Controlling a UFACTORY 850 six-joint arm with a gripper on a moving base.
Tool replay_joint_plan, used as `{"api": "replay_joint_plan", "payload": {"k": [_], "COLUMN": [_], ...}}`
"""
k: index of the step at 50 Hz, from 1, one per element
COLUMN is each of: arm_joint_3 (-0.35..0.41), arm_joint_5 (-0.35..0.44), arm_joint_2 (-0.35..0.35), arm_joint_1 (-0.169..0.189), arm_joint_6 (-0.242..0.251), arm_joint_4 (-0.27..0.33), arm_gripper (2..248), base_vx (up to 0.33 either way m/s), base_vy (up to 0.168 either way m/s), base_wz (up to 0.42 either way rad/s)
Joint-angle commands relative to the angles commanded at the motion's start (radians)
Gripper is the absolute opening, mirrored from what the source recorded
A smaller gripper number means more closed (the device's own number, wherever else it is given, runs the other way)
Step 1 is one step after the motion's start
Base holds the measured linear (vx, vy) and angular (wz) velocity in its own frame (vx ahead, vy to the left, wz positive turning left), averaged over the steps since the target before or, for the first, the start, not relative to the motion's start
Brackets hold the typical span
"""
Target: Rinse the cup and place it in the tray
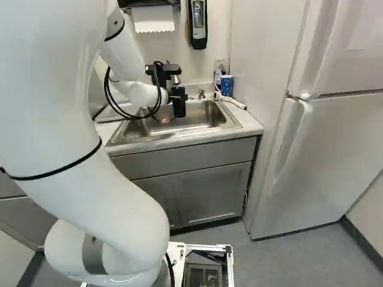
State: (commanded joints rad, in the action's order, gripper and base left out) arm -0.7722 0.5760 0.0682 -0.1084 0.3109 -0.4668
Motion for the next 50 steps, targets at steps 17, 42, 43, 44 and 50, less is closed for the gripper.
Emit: {"api": "replay_joint_plan", "payload": {"k": [17, 42, 43, 44, 50], "arm_joint_3": [0.000, 0.000, 0.000, 0.000, 0.000], "arm_joint_5": [0.000, 0.000, 0.000, 0.000, 0.000], "arm_joint_2": [0.000, 0.000, 0.000, 0.000, 0.000], "arm_joint_1": [0.000, 0.000, 0.000, 0.000, 0.000], "arm_joint_6": [0.000, 0.000, 0.000, 0.000, 0.000], "arm_joint_4": [0.000, 0.000, 0.000, 0.000, 0.000], "arm_gripper": [125, 125, 125, 125, 125], "base_vx": [0.000, 0.000, 0.000, 0.000, 0.000], "base_vy": [0.000, 0.000, 0.000, 0.000, 0.000], "base_wz": [0.000, 0.000, 0.000, 0.000, 0.000]}}
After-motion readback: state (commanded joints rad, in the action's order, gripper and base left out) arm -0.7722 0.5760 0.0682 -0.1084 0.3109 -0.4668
